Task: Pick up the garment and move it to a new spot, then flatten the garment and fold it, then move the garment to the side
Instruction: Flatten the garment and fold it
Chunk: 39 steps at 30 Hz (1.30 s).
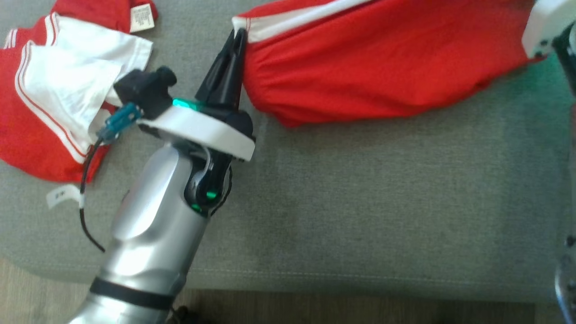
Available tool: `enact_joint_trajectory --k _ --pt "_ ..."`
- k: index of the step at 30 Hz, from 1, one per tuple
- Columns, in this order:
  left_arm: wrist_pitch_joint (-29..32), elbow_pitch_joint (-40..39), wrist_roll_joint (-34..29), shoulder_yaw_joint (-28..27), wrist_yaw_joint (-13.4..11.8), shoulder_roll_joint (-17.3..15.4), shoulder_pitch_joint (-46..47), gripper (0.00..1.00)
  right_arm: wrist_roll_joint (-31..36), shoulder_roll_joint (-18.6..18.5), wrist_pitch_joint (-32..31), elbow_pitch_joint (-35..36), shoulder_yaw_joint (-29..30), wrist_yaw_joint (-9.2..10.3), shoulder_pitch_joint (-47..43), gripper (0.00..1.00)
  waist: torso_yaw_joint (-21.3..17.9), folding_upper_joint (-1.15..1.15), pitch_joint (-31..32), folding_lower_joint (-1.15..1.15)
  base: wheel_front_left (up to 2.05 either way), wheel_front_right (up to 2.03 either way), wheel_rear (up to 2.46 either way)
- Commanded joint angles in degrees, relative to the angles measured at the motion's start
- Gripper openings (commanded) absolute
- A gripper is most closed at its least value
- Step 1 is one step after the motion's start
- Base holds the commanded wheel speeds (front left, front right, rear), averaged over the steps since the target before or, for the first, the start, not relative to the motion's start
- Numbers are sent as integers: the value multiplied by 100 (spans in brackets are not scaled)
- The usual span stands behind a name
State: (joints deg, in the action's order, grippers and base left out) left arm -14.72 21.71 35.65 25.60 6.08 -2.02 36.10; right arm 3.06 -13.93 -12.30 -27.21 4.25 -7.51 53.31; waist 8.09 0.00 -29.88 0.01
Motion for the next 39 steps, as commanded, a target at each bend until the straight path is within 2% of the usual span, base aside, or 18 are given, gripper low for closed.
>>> enact_joint_trajectory --k 1,6,8,9,10,11,12,14,15,16,19,23,26,33,39 --pt "-28 -118 61 -134 -1 -91 214 0 56 -30 60 53 -61 2 227 0 64 0 -79 -1 0 0 0" --pt "-28 123 154 100 -150 -88 499 0 187 -57 259 -679 -81 2 644 0 148 0 -195 -1 0 0 0" --pt "-28 219 243 206 -217 -88 547 0 192 -47 367 -931 -47 2 733 21 169 0 -217 -1 0 0 0" --pt "-28 230 266 244 -240 -88 566 0 186 -39 423 -1038 -33 2 765 26 173 0 -227 -1 0 0 0" --pt "-28 240 284 272 -267 -87 577 0 167 -27 498 -1128 -11 2 794 40 174 0 -237 -1 0 0 0" --pt "-28 238 294 289 -291 -87 585 4 132 -9 587 -1204 15 2 816 95 171 0 -245 -1 0 0 0" --pt "-28 234 280 303 -319 -87 592 11 43 28 722 -1260 19 2 835 100 168 0 -248 -1 0 0 0" --pt "-28 220 229 316 -371 -87 591 47 -150 56 1014 -1348 117 2 852 100 156 0 -235 -1 0 0 0" --pt "-28 220 229 316 -371 -87 591 47 -150 56 1014 -1348 117 2 852 100 156 0 -235 -1 0 0 0" --pt "-28 175 92 314 -453 -87 567 100 -319 48 1160 -1455 71 2 807 100 134 0 -181 -1 0 0 0" --pt "-28 42 -146 231 -588 -87 486 100 -644 87 1124 -1565 80 2 737 100 84 0 -101 -1 0 0 0" --pt "-28 -468 -865 -25 -843 -87 112 100 -1042 23 693 -1761 -171 2 547 100 -43 0 62 -1 0 0 0" --pt "-28 -929 -1348 -119 -945 -87 -300 100 -1180 -57 428 -1928 -355 2 439 100 -65 0 194 -1 0 0 0" --pt "-28 -1685 -1912 -3 -1055 -87 -1225 100 -1136 -112 -379 -2532 -784 2 378 100 74 0 454 -1 0 0 0" --pt "-28 -1969 -2029 -9 -1067 -87 -1726 100 -1033 -77 -972 -3119 -1016 2 409 100 261 0 674 -1 0 0 0"
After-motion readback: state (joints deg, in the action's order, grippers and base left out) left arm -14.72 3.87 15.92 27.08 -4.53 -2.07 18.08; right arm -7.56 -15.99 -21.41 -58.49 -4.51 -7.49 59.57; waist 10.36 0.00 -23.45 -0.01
